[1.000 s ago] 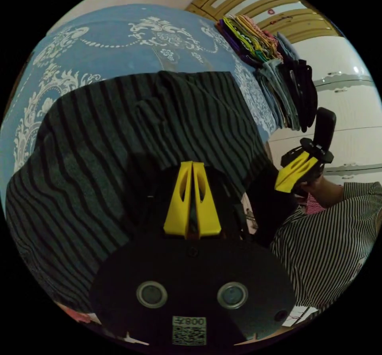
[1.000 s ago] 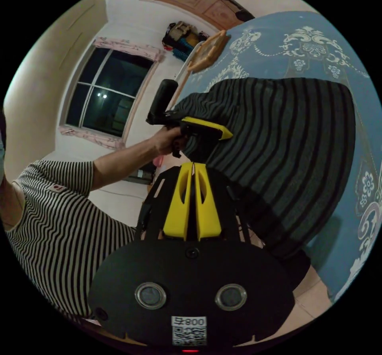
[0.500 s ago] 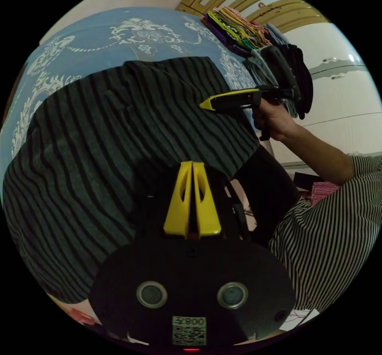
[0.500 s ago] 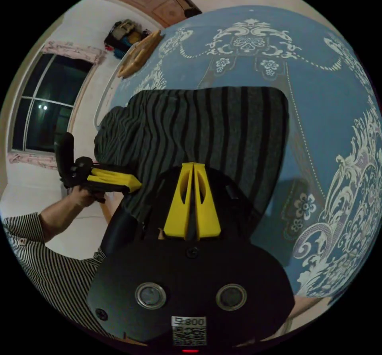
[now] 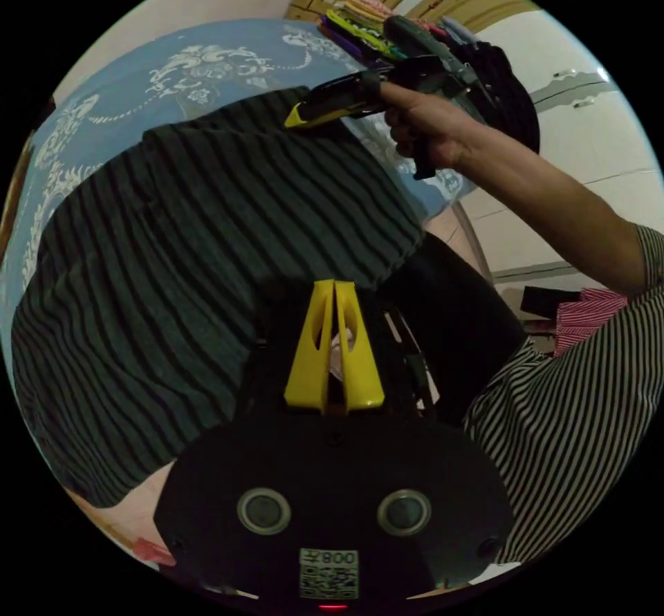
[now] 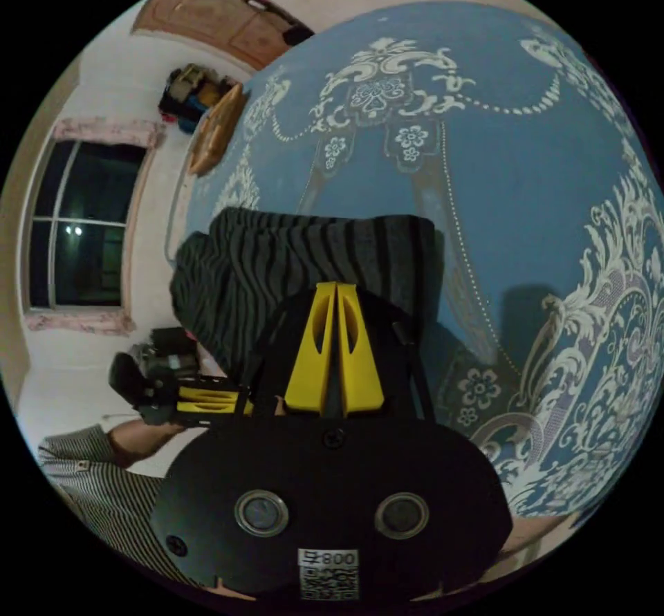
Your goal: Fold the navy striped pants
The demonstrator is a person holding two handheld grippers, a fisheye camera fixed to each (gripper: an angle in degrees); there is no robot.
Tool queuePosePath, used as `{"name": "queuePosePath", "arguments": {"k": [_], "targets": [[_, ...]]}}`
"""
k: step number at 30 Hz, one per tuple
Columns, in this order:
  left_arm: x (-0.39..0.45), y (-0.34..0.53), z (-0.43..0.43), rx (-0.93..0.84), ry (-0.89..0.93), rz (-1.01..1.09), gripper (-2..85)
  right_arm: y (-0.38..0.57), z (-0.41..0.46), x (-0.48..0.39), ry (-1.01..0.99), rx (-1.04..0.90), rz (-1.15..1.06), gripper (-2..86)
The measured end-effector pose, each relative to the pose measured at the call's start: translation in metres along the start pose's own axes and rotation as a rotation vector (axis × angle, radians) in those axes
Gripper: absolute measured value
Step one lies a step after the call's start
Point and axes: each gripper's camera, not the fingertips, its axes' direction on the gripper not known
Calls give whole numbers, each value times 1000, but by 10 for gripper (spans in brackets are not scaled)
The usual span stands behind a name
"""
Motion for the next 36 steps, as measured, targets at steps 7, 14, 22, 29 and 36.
{"name": "queuePosePath", "arguments": {"k": [7,14,22,29,36], "targets": [[81,14,24,77,-2,119,122,47,-66,35,-56,165,3,17],[164,15,86,-28,-357,297,134,71,-75,89,-124,155,155,53],[192,42,100,7,-508,296,60,35,-69,92,-225,163,150,84],[193,59,95,17,-421,287,22,-18,-66,82,-157,138,110,101],[190,75,78,29,-356,276,12,-46,-46,74,-174,69,102,85]]}}
